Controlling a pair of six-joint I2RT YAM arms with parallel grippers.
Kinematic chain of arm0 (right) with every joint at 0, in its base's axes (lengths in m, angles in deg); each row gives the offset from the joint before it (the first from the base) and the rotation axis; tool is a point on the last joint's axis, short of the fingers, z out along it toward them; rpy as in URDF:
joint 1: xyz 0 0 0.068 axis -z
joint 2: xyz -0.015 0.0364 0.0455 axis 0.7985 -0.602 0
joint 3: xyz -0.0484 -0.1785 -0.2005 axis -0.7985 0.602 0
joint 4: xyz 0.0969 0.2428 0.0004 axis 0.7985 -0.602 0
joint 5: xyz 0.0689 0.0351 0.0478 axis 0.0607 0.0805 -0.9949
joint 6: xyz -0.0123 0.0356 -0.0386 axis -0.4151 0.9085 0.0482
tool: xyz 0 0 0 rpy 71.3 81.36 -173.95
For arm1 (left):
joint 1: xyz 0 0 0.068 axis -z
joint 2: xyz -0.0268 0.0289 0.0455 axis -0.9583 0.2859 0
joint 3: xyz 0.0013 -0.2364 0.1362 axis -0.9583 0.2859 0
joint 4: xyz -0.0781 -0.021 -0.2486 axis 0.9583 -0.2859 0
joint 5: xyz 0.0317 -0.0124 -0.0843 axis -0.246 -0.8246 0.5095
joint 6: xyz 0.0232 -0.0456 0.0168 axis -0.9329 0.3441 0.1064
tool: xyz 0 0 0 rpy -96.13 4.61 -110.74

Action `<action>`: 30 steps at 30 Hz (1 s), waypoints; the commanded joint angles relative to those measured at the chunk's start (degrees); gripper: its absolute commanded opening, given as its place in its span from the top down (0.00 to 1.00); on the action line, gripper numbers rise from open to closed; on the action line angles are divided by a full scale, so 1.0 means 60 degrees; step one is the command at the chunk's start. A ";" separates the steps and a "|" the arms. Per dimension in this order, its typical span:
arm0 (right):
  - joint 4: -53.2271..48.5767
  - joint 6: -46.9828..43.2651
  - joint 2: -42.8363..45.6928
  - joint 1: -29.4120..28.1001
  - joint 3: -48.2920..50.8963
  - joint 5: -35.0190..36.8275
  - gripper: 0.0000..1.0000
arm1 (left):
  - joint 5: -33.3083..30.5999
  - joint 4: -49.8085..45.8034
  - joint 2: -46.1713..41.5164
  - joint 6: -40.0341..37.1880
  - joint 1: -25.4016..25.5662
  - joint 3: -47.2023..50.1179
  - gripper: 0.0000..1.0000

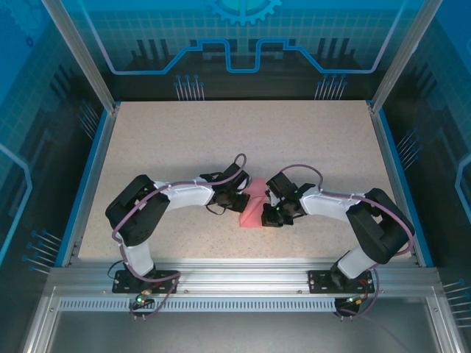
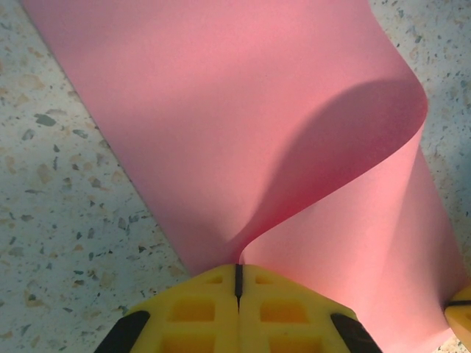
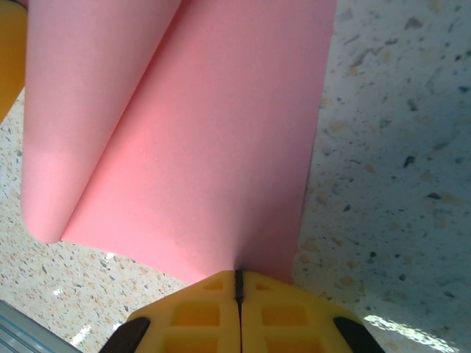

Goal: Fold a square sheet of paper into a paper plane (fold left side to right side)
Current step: Fold the triangle a second time at the center of the table.

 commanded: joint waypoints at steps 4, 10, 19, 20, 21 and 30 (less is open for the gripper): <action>-0.0584 -0.0134 -0.0293 -0.0159 -0.0039 0.0258 0.94 | 0.0146 -0.0095 0.0286 -0.0261 -0.0096 -0.0279 0.95; -0.0557 -0.0133 -0.0294 -0.0159 -0.0032 0.0225 0.94 | 0.0234 -0.0214 0.0449 -0.0374 -0.0092 -0.0354 0.95; 0.0916 0.0021 0.0619 0.0432 0.0268 -0.0813 0.94 | 0.0335 -0.0290 0.0356 -0.0396 -0.0082 -0.0182 0.95; 0.1256 0.0141 0.0779 0.0569 0.0357 -0.0985 0.94 | 0.0348 -0.0289 0.0348 -0.0382 -0.0075 -0.0170 0.95; 0.1593 0.0287 0.0905 0.0703 0.0455 -0.1144 0.93 | 0.0365 -0.0289 0.0334 -0.0370 -0.0080 -0.0177 0.95; 0.4210 0.1307 0.0645 0.1027 0.0585 -0.1687 0.94 | 0.0388 -0.0256 0.0342 -0.0378 -0.0045 -0.0149 0.95</action>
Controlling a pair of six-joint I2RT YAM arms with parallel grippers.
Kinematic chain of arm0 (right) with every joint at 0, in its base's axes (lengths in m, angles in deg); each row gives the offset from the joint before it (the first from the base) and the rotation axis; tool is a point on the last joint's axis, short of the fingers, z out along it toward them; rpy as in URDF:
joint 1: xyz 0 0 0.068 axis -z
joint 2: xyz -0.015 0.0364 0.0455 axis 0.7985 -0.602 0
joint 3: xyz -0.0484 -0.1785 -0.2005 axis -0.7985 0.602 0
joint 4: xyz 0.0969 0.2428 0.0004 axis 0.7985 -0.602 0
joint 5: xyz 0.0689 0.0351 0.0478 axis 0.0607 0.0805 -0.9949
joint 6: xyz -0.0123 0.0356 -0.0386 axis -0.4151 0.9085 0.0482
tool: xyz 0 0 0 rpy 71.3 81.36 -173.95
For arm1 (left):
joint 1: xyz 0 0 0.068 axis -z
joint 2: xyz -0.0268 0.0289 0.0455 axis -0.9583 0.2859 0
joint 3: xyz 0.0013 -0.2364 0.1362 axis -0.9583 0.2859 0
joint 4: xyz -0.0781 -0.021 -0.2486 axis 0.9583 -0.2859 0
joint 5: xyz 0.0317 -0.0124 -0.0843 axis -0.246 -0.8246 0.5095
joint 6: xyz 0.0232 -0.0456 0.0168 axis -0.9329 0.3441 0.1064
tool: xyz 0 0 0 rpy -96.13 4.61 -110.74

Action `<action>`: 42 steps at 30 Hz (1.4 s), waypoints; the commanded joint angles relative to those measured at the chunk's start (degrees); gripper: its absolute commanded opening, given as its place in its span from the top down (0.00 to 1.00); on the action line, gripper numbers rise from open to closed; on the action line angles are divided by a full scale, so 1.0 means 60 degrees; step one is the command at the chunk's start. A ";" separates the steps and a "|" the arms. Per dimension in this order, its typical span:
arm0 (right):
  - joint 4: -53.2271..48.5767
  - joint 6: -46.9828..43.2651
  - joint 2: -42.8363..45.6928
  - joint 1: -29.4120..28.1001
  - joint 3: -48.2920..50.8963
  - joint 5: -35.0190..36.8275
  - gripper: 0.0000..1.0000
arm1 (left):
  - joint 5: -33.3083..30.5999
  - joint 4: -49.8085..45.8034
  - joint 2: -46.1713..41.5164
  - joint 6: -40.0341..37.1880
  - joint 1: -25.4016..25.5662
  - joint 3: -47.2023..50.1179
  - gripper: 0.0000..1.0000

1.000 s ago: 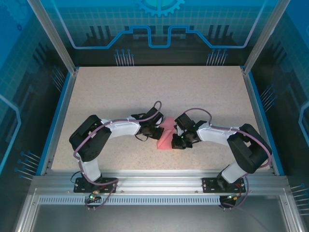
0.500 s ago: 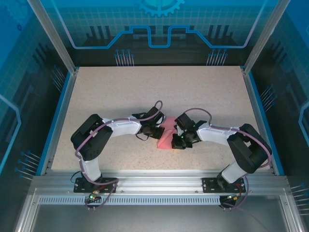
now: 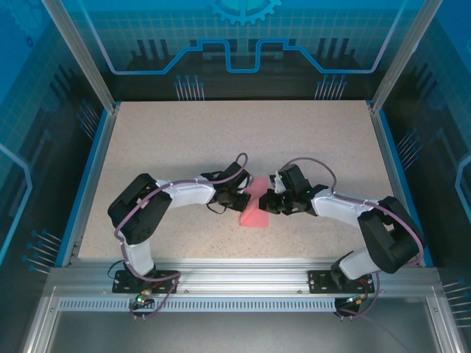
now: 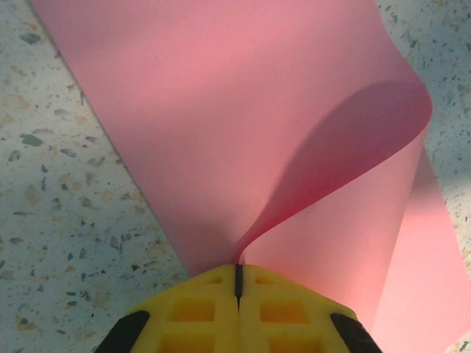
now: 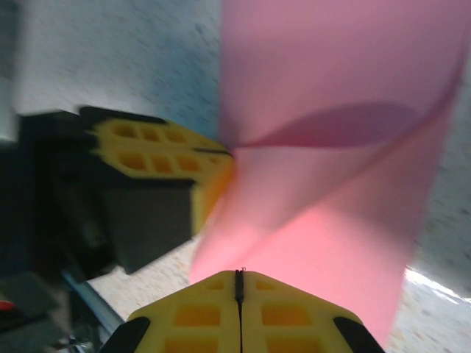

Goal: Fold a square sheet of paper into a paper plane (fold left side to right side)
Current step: Fold the triangle a second time at the center of the table.

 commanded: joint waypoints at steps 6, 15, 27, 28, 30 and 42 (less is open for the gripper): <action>0.1183 0.0323 -0.0932 0.0015 -0.0555 -0.0380 0.94 | 0.0217 -0.0265 0.0168 -0.0149 0.0016 0.0004 0.95; 0.1176 0.0260 -0.1704 -0.0241 -0.0814 -0.0440 0.94 | 0.0188 -0.0300 0.0172 -0.0178 0.0088 -0.0025 0.95; 0.0307 -0.0179 -0.2006 -0.0271 -0.0871 -0.0062 0.94 | 0.0159 -0.0338 0.0191 -0.0179 0.0103 -0.0054 0.95; 0.0233 -0.0223 -0.1981 -0.0270 -0.0870 -0.0018 0.94 | 0.0159 -0.0342 0.0191 -0.0192 0.0102 -0.0069 0.95; 0.0066 -0.0289 -0.1971 -0.0274 -0.0874 0.0071 0.94 | 0.0137 -0.0346 0.0192 -0.0192 0.0105 -0.0069 0.95; -0.0399 -0.0447 -0.2033 -0.0263 -0.0797 0.0385 0.95 | 0.0129 -0.0375 0.0182 -0.0187 0.0113 -0.0096 0.95</action>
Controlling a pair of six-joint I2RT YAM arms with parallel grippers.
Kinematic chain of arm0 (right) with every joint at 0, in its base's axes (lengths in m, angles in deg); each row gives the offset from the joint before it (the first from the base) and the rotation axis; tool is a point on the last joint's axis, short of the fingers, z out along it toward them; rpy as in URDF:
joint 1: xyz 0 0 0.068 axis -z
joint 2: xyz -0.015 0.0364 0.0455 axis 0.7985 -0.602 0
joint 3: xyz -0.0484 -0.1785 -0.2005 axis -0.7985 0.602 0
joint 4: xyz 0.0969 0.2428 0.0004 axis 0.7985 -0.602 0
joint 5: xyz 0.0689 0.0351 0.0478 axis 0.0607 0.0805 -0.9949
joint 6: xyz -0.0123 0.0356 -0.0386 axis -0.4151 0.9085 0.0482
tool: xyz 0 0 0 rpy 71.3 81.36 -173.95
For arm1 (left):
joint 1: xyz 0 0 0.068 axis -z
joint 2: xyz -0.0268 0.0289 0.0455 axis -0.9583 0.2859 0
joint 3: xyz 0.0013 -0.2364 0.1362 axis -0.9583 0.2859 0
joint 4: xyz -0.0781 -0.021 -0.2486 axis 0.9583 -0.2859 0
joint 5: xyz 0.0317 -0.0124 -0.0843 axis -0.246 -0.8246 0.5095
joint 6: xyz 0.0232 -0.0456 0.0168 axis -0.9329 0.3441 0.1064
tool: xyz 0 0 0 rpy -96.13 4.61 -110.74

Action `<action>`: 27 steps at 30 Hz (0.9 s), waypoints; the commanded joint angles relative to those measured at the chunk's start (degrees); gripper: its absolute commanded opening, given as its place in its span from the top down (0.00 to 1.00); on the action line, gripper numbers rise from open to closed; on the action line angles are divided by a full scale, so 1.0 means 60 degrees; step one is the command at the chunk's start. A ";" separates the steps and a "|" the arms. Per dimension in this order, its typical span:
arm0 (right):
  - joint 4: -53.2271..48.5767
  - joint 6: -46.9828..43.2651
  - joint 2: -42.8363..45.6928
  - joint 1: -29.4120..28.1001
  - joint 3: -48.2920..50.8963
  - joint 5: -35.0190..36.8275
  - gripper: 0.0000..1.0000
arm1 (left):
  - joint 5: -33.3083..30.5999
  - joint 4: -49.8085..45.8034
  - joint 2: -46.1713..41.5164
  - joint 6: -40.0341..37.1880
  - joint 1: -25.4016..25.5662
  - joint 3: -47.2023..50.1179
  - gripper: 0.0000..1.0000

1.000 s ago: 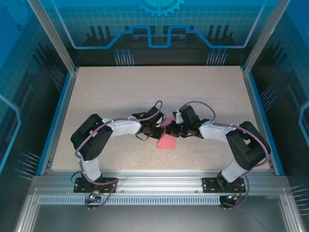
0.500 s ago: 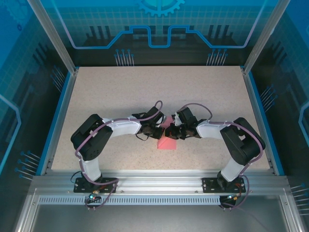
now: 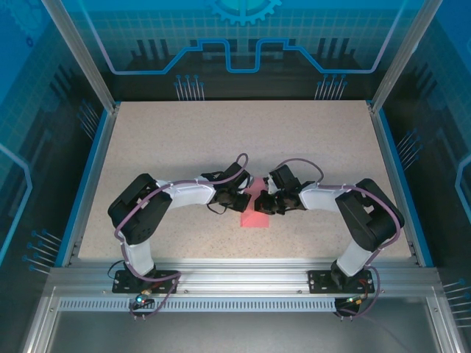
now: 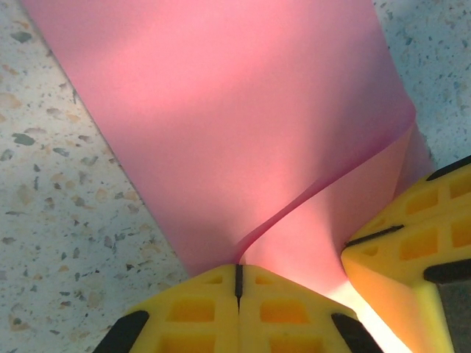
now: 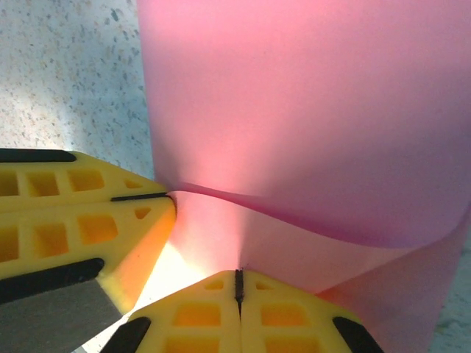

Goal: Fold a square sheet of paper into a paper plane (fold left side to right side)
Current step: Fold the triangle a second time at the center of the table.

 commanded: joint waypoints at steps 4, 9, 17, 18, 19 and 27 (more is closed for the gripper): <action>-0.0736 -0.0273 -0.0127 -0.0107 -0.0200 0.0342 0.95 | 0.0111 -0.0410 0.0154 -0.0174 0.0070 -0.0128 0.94; -0.1028 -0.0241 -0.0185 -0.0114 -0.0157 0.0478 0.95 | 0.0069 -0.0522 -0.0101 -0.0145 0.0066 -0.0263 0.90; -0.1083 -0.0205 -0.0200 -0.0096 -0.0080 0.0540 0.95 | -0.0310 -0.1182 -0.1269 0.0054 -0.0075 -0.0409 0.63; -0.1084 -0.0198 -0.0199 -0.0100 -0.0070 0.0531 0.95 | -0.0281 -0.1267 -0.1424 0.0118 -0.0118 -0.0393 0.62; -0.1092 -0.0197 -0.0178 -0.0101 -0.0083 0.0541 0.95 | -0.0186 -0.1358 -0.1607 0.0156 -0.0154 -0.0341 0.61; -0.1081 -0.0215 -0.0185 -0.0103 -0.0083 0.0539 0.95 | 0.2647 -0.0892 -0.2374 0.0793 -0.0170 0.0459 0.61</action>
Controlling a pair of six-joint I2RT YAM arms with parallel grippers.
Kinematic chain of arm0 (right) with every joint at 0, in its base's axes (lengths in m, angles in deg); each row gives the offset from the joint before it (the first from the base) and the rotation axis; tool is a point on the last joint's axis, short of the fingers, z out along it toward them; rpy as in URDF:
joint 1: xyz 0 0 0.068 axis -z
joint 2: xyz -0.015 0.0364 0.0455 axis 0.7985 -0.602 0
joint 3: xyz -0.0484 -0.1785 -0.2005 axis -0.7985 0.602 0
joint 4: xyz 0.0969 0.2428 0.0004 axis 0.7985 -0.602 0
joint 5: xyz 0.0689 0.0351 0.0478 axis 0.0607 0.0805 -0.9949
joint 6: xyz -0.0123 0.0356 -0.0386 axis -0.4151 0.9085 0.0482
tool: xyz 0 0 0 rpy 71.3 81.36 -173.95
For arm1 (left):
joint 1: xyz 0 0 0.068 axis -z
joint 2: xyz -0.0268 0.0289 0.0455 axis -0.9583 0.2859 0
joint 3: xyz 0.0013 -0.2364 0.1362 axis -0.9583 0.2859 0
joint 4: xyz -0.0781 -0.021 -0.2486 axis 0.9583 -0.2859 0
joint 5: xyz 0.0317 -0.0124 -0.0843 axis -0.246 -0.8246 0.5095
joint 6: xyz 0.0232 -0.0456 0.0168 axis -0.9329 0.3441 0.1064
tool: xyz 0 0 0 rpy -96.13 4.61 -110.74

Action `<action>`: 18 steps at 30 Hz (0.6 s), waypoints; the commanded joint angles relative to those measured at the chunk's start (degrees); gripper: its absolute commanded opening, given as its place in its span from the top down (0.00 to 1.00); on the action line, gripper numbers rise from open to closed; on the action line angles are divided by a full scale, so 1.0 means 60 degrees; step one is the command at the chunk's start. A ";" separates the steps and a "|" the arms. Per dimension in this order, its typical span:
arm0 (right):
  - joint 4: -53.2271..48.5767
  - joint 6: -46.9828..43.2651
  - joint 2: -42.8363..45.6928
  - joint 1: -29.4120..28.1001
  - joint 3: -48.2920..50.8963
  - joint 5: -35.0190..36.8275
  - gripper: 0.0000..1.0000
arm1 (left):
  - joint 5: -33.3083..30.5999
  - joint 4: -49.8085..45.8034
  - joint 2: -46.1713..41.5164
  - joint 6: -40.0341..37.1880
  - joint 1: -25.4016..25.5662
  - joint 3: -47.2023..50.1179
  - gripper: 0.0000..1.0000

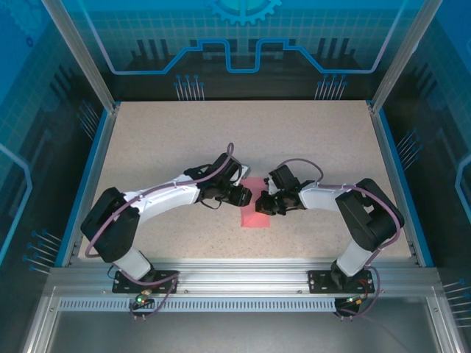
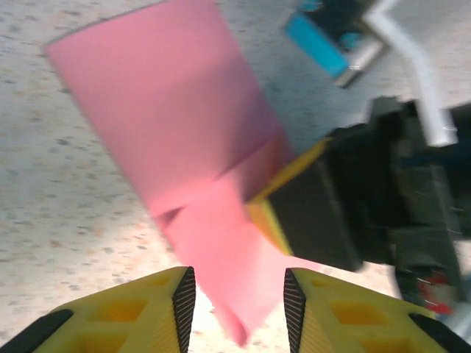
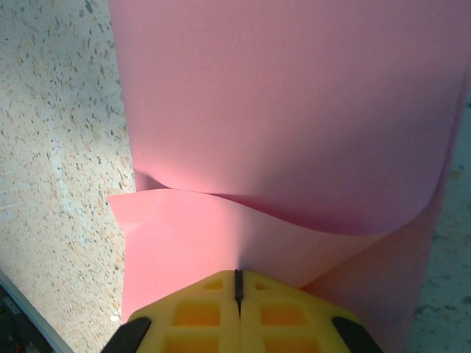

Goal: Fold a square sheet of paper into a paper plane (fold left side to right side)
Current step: Fold the triangle a second time at the center of the table.

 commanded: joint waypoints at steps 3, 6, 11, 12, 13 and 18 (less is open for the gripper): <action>-0.0706 -0.0123 -0.0155 -0.0100 0.0005 0.0354 0.95 | 0.2690 0.0702 -0.0031 0.0874 -0.0023 0.0872 0.62; -0.0722 -0.0124 -0.0171 -0.0100 -0.0013 0.0351 0.95 | 0.3502 0.1205 0.0285 0.1134 -0.0021 0.1145 0.64; -0.0767 -0.0145 -0.0213 -0.0100 -0.0039 0.0332 0.95 | 0.3786 0.1298 0.0803 0.1099 0.0018 0.1077 0.65; -0.0771 -0.0140 -0.0214 -0.0096 -0.0036 0.0341 0.95 | 0.3770 0.1299 0.0873 0.1069 0.0008 0.1061 0.65; -0.0764 -0.0145 -0.0214 -0.0100 -0.0047 0.0330 0.95 | 0.3701 0.1249 0.0953 0.1029 0.0019 0.1023 0.65; -0.0764 -0.0149 -0.0228 -0.0099 -0.0037 0.0328 0.95 | 0.3671 0.1133 0.1472 0.0857 0.0041 0.0817 0.66</action>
